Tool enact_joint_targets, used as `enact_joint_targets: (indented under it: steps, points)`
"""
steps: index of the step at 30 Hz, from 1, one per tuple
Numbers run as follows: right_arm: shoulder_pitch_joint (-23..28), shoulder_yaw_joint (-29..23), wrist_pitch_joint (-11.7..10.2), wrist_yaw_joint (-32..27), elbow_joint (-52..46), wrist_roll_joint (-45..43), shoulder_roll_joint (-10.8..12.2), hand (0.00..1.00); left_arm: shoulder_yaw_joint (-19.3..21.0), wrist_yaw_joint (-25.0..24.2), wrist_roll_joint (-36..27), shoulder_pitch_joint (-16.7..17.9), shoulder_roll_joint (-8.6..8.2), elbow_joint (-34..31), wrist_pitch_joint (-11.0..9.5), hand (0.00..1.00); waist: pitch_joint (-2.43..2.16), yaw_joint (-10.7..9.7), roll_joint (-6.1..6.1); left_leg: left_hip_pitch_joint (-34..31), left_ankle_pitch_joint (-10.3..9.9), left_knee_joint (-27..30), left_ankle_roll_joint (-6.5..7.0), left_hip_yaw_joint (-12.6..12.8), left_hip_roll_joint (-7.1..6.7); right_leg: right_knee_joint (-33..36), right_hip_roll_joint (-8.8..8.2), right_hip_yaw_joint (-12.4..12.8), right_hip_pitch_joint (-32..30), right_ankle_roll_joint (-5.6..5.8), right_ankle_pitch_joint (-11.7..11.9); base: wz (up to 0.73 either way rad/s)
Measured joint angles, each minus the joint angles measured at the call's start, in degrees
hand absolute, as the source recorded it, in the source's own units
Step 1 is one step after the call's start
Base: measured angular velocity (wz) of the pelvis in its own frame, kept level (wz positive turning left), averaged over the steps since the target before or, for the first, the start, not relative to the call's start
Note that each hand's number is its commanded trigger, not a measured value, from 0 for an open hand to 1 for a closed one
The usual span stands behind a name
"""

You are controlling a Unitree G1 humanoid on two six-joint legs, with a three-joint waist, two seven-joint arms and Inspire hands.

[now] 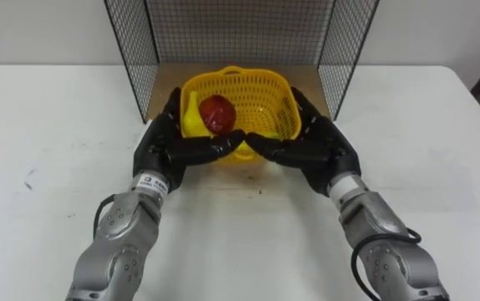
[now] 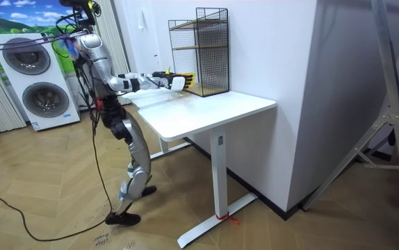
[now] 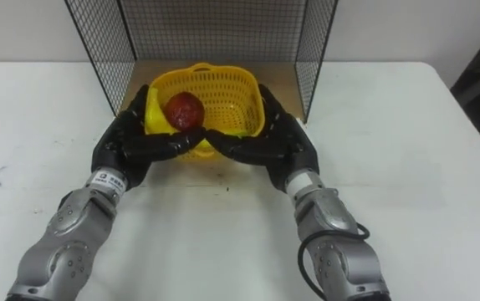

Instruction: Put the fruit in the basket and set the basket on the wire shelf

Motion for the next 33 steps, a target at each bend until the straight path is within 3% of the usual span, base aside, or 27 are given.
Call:
enact_joint_targets:
  steps: [2, 4, 5, 7, 9, 12, 16, 18, 22, 28, 33]
  points:
    - [-0.12, 0.01, -0.11, 0.12, -0.04, -0.07, 0.10, 0.00, -0.14, 0.48, 0.06, -0.05, 0.20, -0.07, -0.26, 0.00, 0.09, 0.20, 0.67, 1.38, -0.16, -1.56, 0.31, -1.19, 0.19, 0.91, 1.29, 0.98, -1.55, -0.19, 0.56, -0.02]
    - [-0.37, 0.03, -0.12, 0.33, -0.03, -0.27, 0.09, 0.00, -0.17, 1.07, 0.30, -0.16, 0.26, -0.08, -0.93, 0.00, 0.35, 0.26, 1.39, 1.77, -0.16, -2.18, 0.42, -1.79, 1.06, -2.23, 3.21, 0.92, -4.07, -1.16, -2.73, 0.02]
    - [-0.34, 0.04, -0.05, 0.34, 0.10, -0.69, 0.07, 0.00, -0.23, 1.17, 0.11, -0.14, 0.18, 0.07, -1.05, 0.00, 0.35, 0.18, 1.36, 2.54, -0.08, -2.72, 0.50, -2.11, 1.20, -7.29, 4.46, 0.99, -5.11, -1.43, -3.86, 0.16]
    - [-0.49, -0.01, -0.05, 0.31, 0.16, -0.82, 0.06, 0.00, -0.35, 1.20, 0.24, -0.18, 0.13, 0.19, -1.05, 0.00, 0.35, -0.90, 1.37, 3.21, -0.09, -2.85, 0.50, -3.19, 1.23, -17.94, 6.62, 1.70, -5.64, -2.29, -3.44, 0.31]
    - [-0.55, 0.02, -0.05, 0.26, 0.62, -0.59, -0.32, 0.00, -0.77, 1.28, 0.16, -0.33, 0.16, 1.45, -1.15, 0.00, 0.32, -2.75, 2.07, 5.05, -0.15, -3.58, 0.30, -3.95, 1.43, -24.68, 8.59, 2.94, -4.47, -3.51, 3.65, 0.50]
    - [-3.43, -0.07, -0.02, 0.26, 2.32, -0.60, -0.96, 0.00, -1.20, 1.42, 0.20, -1.42, 0.45, 2.10, -1.13, 0.00, 0.33, -2.74, 2.55, 6.29, 0.64, -7.32, -0.27, -3.89, 2.23, -28.03, 9.35, 2.61, -3.06, -4.18, 5.29, -0.01]
    - [-3.48, -0.10, 0.21, 0.26, 2.40, -0.64, -1.03, 0.00, -1.05, 1.36, 1.35, -1.40, 0.44, 2.57, -0.53, 0.00, 0.29, -2.62, 2.54, 8.21, 1.23, -9.33, -0.58, -3.05, 3.26, -31.13, 10.44, 2.75, -0.78, -4.53, 6.96, -0.10]
    - [-3.49, -0.10, 0.31, 0.41, 2.28, -0.86, -1.00, 0.00, -0.55, 1.22, 4.57, -1.47, 0.34, 2.41, 0.17, 0.00, -0.15, -2.60, 2.35, 8.58, 1.25, -10.39, -0.83, -2.59, 3.73, -32.24, 11.05, 3.03, -0.36, -4.72, 7.81, -0.14]
    - [-3.50, -0.21, 0.35, 0.51, 2.22, -1.75, -0.94, 0.00, -0.15, 0.99, 5.73, -1.52, 0.30, 2.33, 0.68, 0.00, -0.43, -2.72, 2.40, 8.75, 1.34, -10.58, -1.08, -2.32, 4.49, -34.15, 11.92, 3.42, 0.49, -5.01, 9.14, -0.06]
    - [-3.52, -0.65, 0.34, 0.65, 2.22, -2.48, -0.83, 0.00, -0.12, 0.71, 5.67, -2.56, 0.46, 2.33, 1.16, 0.00, -0.46, -2.79, 2.54, 9.15, 1.47, -10.87, -1.27, -1.59, 4.82, -35.47, 12.37, 4.07, 0.97, -5.17, 9.81, -0.07]
    - [-3.53, -0.57, 0.11, -0.36, 1.80, -2.18, -0.53, 0.00, -0.25, 0.73, 5.55, -3.13, 0.69, 2.40, 1.16, 0.00, -0.58, -3.02, 3.42, 9.85, 1.60, -11.90, -1.35, -0.99, 5.38, -38.74, 13.00, 4.18, 2.80, -5.15, 11.59, -0.06]
